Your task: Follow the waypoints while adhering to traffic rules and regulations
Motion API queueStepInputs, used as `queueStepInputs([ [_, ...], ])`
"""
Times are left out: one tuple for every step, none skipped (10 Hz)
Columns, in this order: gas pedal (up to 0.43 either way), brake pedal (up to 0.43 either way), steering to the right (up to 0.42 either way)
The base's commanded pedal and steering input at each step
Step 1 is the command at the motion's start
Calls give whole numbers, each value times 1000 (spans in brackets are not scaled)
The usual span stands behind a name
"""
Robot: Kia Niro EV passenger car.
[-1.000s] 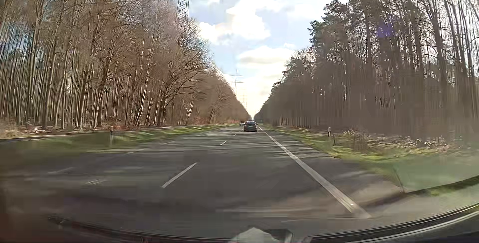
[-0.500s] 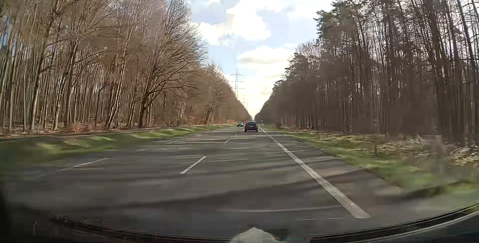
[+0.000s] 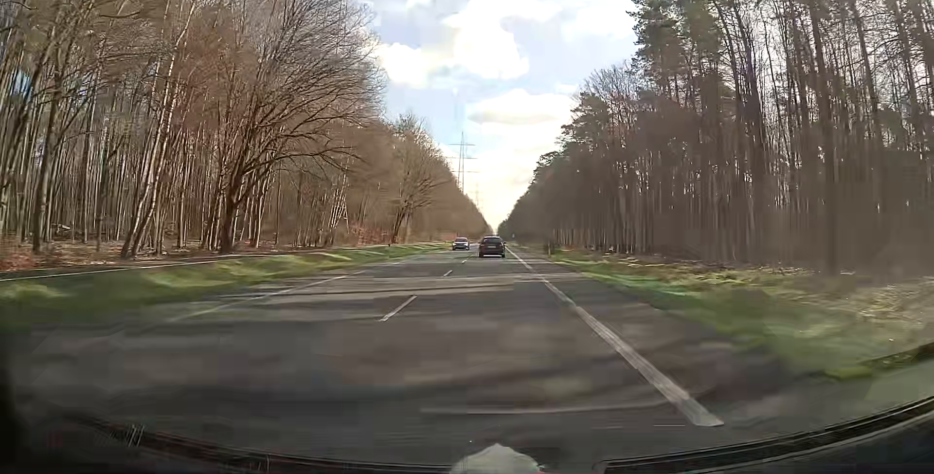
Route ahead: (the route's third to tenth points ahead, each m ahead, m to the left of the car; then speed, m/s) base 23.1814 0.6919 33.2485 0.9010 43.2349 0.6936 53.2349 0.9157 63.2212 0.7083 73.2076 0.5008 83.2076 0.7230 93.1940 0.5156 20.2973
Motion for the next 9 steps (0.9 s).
queueStepInputs([
  [197,0,-1],
  [197,0,-1],
  [197,0,-1],
  [197,0,0],
  [197,0,0],
  [197,0,0],
  [197,0,0],
  [197,0,0],
  [197,0,1],
])
